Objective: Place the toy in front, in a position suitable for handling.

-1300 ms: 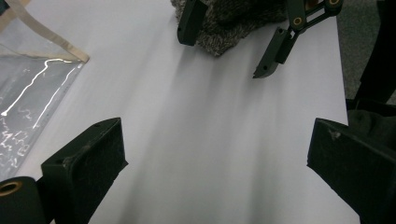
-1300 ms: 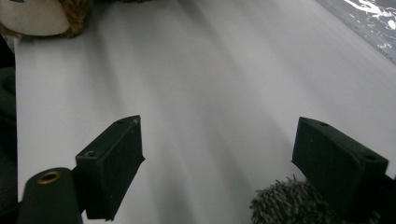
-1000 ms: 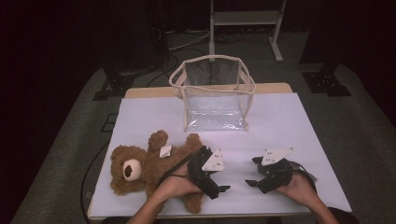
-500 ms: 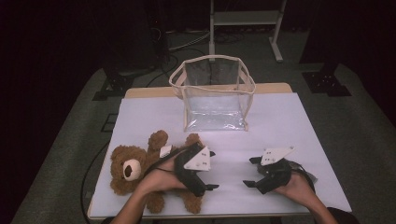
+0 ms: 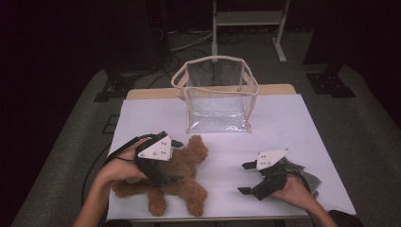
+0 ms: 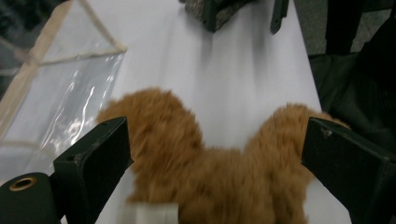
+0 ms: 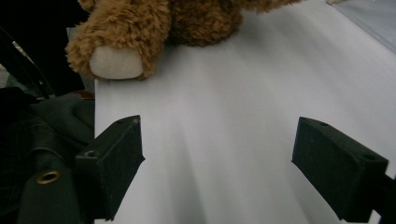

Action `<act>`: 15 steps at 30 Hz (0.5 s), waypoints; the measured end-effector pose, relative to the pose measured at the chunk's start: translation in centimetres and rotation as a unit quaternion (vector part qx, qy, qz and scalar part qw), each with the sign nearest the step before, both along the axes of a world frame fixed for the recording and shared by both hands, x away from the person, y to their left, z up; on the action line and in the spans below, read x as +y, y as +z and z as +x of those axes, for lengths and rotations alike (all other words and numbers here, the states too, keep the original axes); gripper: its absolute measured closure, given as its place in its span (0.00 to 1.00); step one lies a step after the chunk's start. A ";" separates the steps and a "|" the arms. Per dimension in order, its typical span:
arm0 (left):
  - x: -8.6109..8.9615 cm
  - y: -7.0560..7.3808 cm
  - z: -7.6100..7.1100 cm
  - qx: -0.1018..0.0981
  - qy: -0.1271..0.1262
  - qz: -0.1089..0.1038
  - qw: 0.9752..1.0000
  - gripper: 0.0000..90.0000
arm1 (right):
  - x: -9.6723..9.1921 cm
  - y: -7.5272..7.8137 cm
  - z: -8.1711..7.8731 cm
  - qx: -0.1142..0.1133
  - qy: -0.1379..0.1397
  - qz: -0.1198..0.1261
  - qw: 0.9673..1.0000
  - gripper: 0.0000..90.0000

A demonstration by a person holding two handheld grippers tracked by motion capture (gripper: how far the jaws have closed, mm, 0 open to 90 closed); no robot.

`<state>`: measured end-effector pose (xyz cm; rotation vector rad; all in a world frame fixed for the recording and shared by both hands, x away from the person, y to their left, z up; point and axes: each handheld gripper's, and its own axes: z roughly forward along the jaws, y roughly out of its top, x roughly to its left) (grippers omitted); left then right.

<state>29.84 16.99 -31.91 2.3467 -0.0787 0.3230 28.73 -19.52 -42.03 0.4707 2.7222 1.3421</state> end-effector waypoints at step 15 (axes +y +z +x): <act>5.7 -1.6 0.9 0.033 0.053 0.018 0.998 0.15 | 5.4 0.8 -1.1 -0.004 0.077 0.006 0.997 0.17</act>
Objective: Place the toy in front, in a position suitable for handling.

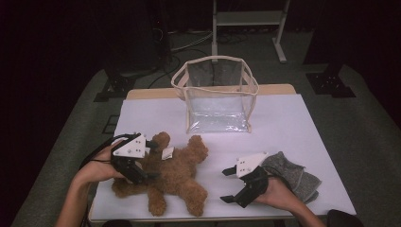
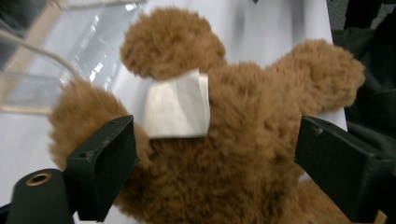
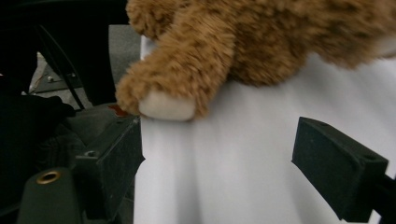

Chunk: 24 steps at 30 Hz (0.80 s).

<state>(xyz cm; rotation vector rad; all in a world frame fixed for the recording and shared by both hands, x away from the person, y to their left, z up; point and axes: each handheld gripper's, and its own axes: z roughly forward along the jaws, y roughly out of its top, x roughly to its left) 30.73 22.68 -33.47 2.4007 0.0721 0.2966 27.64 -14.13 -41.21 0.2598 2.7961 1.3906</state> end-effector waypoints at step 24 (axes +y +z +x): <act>-2.2 -3.3 1.0 0.016 0.017 0.103 0.994 0.47 | 8.6 -3.0 0.8 0.044 0.079 -0.027 0.996 0.46</act>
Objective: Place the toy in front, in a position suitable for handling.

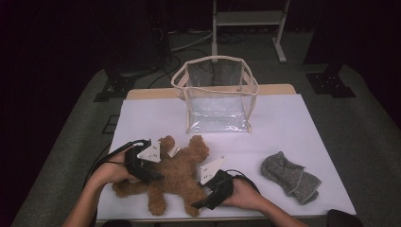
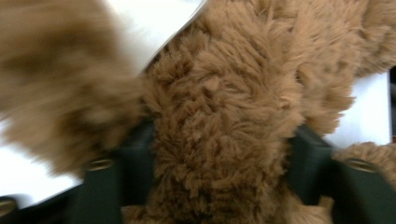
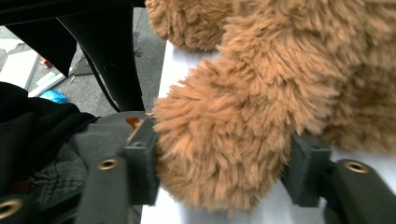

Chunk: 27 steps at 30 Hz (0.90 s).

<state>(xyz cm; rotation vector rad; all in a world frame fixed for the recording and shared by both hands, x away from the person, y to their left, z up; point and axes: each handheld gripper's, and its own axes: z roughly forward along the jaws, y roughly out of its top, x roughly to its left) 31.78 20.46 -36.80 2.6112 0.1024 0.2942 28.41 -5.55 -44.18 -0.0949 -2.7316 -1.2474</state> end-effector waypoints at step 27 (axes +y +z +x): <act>-4.3 6.3 -0.8 -0.053 -0.021 -0.075 0.996 0.73 | -6.7 8.0 -0.5 -0.068 0.004 0.046 0.997 0.73</act>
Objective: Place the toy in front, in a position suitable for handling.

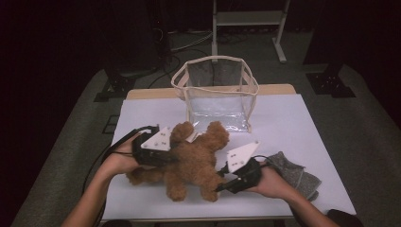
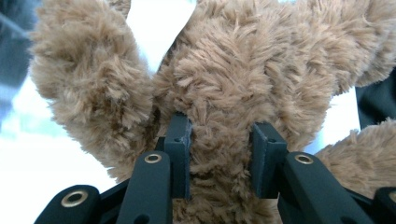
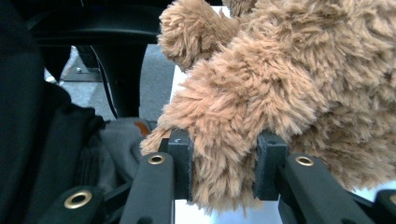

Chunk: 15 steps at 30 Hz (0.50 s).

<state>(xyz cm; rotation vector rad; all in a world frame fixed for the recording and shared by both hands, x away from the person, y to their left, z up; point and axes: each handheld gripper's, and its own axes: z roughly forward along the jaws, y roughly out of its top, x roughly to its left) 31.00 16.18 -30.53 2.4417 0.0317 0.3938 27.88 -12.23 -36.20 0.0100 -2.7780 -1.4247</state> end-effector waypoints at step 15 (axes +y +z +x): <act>-14.0 -4.9 2.6 0.048 -0.079 0.023 0.995 0.72 | -12.1 -2.7 -1.8 0.028 -0.079 -0.055 0.995 0.72</act>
